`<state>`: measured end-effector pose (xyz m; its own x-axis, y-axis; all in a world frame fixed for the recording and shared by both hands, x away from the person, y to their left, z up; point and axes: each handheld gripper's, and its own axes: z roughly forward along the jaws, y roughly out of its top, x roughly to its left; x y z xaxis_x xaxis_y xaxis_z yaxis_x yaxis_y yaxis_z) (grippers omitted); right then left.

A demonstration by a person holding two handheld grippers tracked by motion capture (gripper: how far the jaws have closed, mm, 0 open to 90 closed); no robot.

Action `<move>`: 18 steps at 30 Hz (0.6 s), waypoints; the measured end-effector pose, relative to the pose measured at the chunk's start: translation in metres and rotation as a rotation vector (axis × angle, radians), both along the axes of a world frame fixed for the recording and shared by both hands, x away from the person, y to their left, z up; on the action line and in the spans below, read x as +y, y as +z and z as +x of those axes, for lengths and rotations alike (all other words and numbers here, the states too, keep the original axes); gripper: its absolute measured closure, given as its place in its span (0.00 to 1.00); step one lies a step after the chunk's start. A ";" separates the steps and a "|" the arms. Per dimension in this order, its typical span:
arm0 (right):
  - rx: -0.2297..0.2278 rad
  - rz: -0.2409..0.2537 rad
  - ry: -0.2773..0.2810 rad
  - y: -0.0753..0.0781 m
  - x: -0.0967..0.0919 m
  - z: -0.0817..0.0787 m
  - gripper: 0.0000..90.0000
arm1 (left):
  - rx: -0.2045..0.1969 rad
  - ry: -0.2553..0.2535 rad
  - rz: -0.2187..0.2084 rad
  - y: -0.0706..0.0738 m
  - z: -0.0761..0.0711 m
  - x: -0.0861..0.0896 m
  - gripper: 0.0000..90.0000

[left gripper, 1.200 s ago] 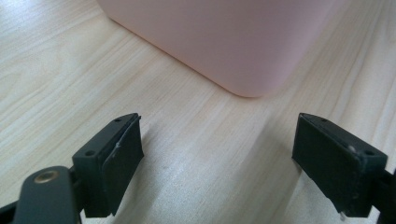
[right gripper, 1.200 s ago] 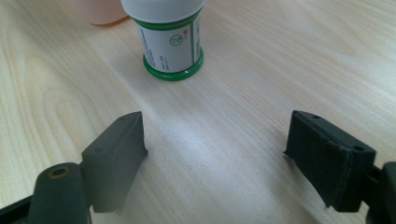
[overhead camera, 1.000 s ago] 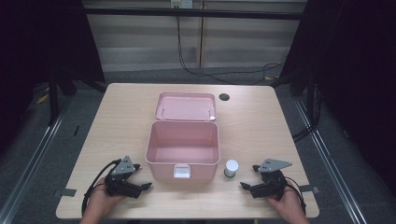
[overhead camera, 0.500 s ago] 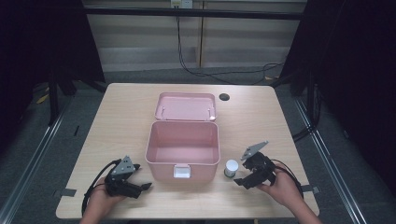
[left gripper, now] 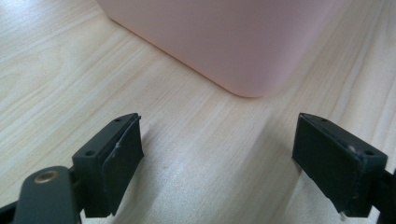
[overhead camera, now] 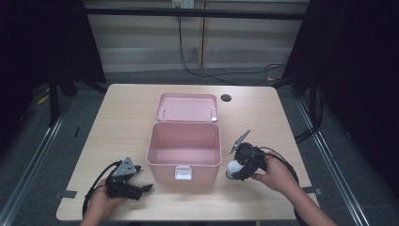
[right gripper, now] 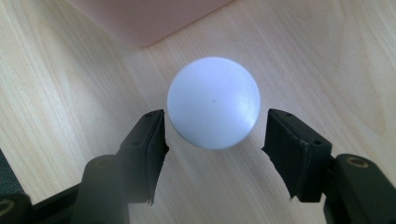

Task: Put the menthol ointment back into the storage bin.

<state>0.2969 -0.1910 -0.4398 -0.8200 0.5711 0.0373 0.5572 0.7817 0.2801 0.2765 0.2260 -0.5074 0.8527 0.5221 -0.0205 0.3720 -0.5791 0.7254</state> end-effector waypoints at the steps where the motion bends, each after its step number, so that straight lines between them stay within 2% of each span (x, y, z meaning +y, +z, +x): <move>1: -0.001 -0.002 0.006 0.000 0.002 0.001 0.46 | 0.000 0.000 0.000 0.000 0.000 0.000 0.17; 7: 0.019 -0.047 0.027 -0.003 0.014 0.005 0.53 | 0.001 -0.002 -0.003 0.000 0.000 0.000 0.17; 8: 0.025 -0.050 0.012 -0.002 0.015 0.005 0.55 | 0.001 -0.002 -0.003 0.000 0.000 0.000 0.17; 18: 0.069 -0.081 0.010 0.006 0.017 0.007 0.56 | 0.005 0.000 -0.006 0.000 0.000 0.000 0.17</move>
